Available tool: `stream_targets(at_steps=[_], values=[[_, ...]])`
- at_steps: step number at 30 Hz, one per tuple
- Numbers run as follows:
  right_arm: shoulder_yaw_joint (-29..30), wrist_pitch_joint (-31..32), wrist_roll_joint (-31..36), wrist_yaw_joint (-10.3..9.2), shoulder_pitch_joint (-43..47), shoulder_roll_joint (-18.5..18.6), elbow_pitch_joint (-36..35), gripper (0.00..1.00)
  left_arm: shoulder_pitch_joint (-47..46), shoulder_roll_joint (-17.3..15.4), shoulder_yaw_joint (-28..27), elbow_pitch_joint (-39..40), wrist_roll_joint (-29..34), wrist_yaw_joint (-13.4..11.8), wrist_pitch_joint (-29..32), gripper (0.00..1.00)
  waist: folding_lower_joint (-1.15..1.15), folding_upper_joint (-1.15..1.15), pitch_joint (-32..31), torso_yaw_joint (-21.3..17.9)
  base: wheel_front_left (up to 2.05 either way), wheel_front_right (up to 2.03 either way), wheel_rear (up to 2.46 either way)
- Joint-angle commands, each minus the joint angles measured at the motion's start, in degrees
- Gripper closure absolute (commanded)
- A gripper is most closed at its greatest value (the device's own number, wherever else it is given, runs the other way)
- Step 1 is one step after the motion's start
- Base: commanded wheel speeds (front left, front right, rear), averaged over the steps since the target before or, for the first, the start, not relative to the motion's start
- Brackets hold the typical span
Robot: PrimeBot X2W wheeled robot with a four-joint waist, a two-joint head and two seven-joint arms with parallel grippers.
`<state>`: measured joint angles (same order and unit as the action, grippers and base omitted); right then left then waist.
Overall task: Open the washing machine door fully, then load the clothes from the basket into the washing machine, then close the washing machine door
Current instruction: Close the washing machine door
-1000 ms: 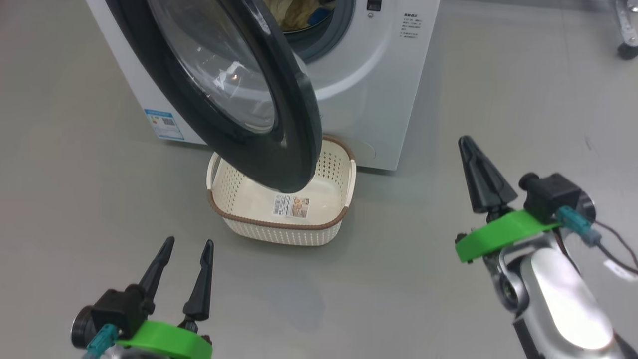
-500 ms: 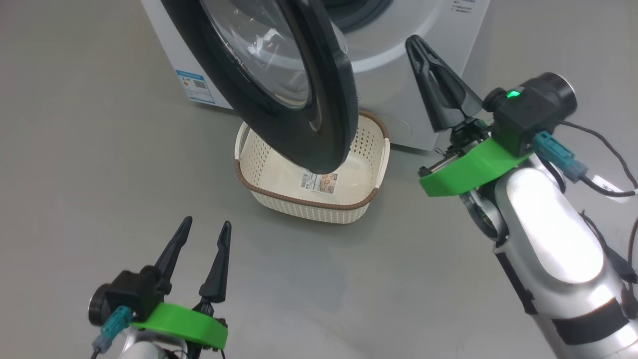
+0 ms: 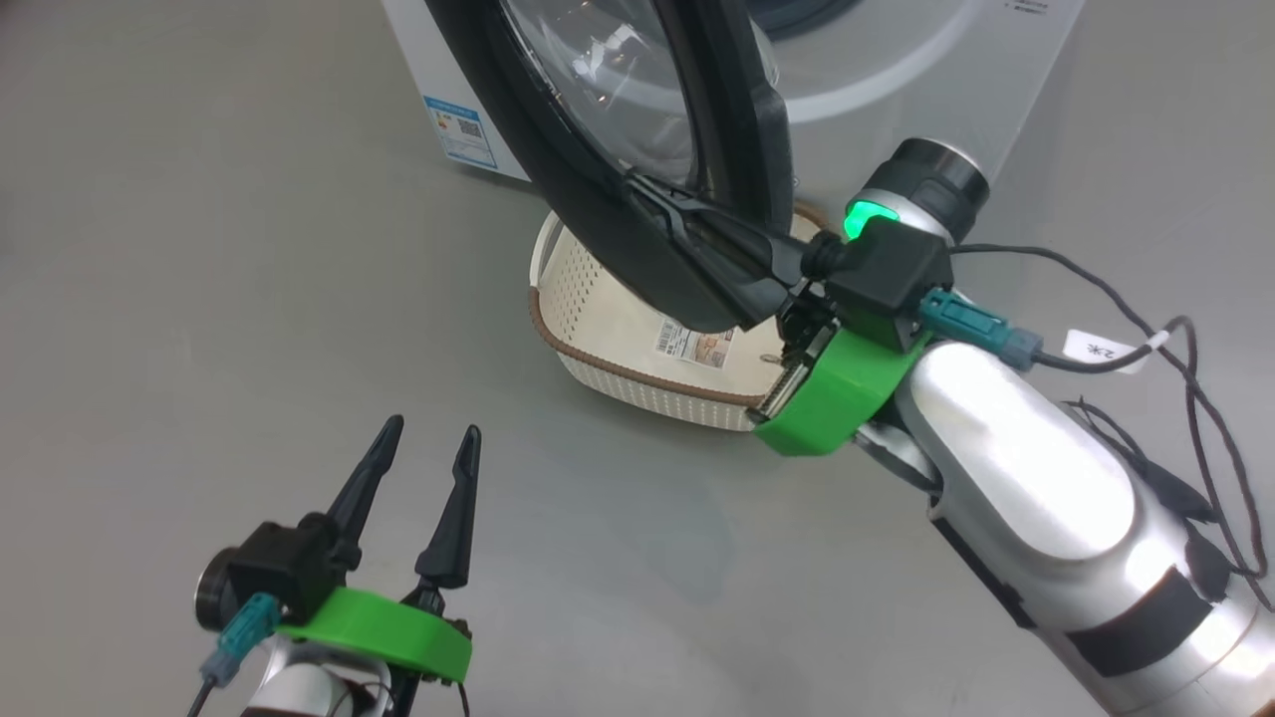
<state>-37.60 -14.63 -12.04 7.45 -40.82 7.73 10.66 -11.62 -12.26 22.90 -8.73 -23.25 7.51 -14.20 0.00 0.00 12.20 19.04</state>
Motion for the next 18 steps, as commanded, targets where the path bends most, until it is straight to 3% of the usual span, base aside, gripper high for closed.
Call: stream_targets(at_steps=[1,11,18], values=[[-0.96,-0.37,-0.52,0.03,-1.79,-0.44,-0.37,1.0,-2.34,-0.84,-1.83,1.42,-0.37,-0.02,-0.8,0.0,0.0,0.0,0.34,0.69,0.0,0.0,0.0],[-6.2,-0.37,-3.03,0.03,-2.36,0.17,6.01,1.0,-2.97,-0.16,-2.18,1.33,-0.41,-0.02,-0.8,0.0,0.0,0.0,1.39,2.6,0.0,0.0,0.0],[-6.06,-0.37,-3.55,0.03,-2.48,0.26,9.1,1.0,-3.21,0.01,-2.27,1.27,-0.41,-0.02,-0.8,0.0,0.0,0.0,1.95,3.06,0.0,0.0,0.0]])
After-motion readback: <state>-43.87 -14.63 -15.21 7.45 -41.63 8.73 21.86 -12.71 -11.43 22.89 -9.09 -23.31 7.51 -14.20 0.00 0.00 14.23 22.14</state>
